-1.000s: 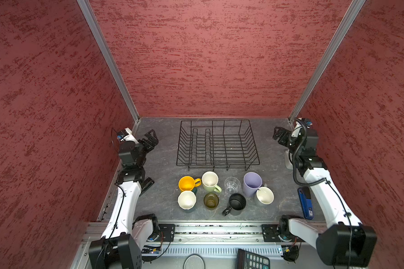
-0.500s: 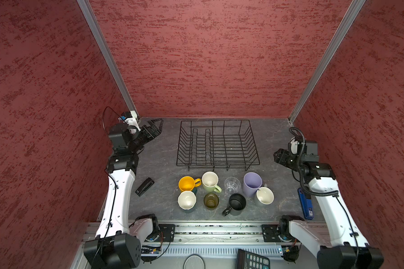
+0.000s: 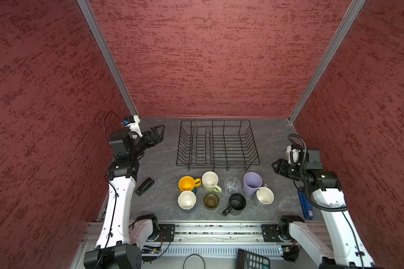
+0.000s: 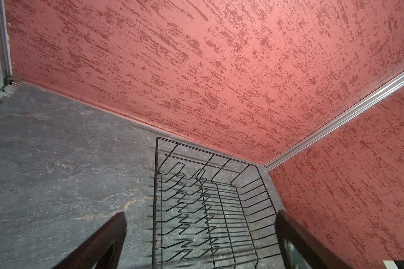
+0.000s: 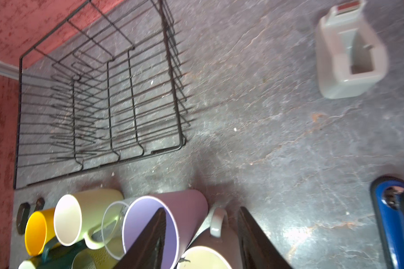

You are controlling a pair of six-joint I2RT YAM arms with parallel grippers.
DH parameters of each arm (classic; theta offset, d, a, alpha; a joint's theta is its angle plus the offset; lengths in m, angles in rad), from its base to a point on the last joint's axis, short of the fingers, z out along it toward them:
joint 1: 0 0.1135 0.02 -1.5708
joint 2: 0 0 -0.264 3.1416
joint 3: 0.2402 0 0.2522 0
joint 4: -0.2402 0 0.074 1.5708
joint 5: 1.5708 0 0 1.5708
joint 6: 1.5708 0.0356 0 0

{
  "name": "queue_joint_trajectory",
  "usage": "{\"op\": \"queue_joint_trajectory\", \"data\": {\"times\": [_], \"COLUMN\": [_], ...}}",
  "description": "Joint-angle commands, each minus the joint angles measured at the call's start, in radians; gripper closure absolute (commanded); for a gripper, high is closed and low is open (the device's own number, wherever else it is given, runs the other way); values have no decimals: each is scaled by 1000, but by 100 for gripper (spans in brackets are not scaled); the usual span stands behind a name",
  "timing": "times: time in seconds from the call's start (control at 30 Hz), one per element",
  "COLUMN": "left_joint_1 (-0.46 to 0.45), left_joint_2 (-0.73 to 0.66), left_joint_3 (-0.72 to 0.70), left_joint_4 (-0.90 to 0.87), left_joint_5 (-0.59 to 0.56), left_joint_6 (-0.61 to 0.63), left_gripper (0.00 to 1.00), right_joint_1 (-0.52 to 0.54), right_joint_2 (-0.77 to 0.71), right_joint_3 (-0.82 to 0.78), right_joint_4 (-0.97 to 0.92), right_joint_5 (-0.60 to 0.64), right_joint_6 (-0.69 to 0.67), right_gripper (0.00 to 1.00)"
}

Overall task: Load cups into a dish rack
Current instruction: Pick up the cup from the middle-right of the table.

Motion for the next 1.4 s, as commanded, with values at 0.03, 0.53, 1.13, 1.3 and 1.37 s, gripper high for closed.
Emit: {"op": "queue_joint_trajectory", "data": {"times": [0.03,0.53,1.13,1.3,1.37], "left_joint_1": [6,15,16,16,15], "left_joint_2": [-8,-20,-26,-25,-25], "left_joint_3": [4,-13,-14,-16,-16], "left_joint_4": [11,18,12,12,11], "left_joint_5": [-23,-28,-38,-41,-42], "left_joint_6": [35,24,26,25,25], "left_gripper": [0,0,0,0,0], "right_joint_1": [63,280,394,407,411], "right_joint_2": [25,105,217,228,231], "right_joint_3": [-17,-89,-100,-93,-91], "right_joint_4": [-5,20,74,71,68], "right_joint_5": [-31,80,162,177,179], "right_joint_6": [-10,34,57,63,61], "right_gripper": [50,55,69,80,84]}}
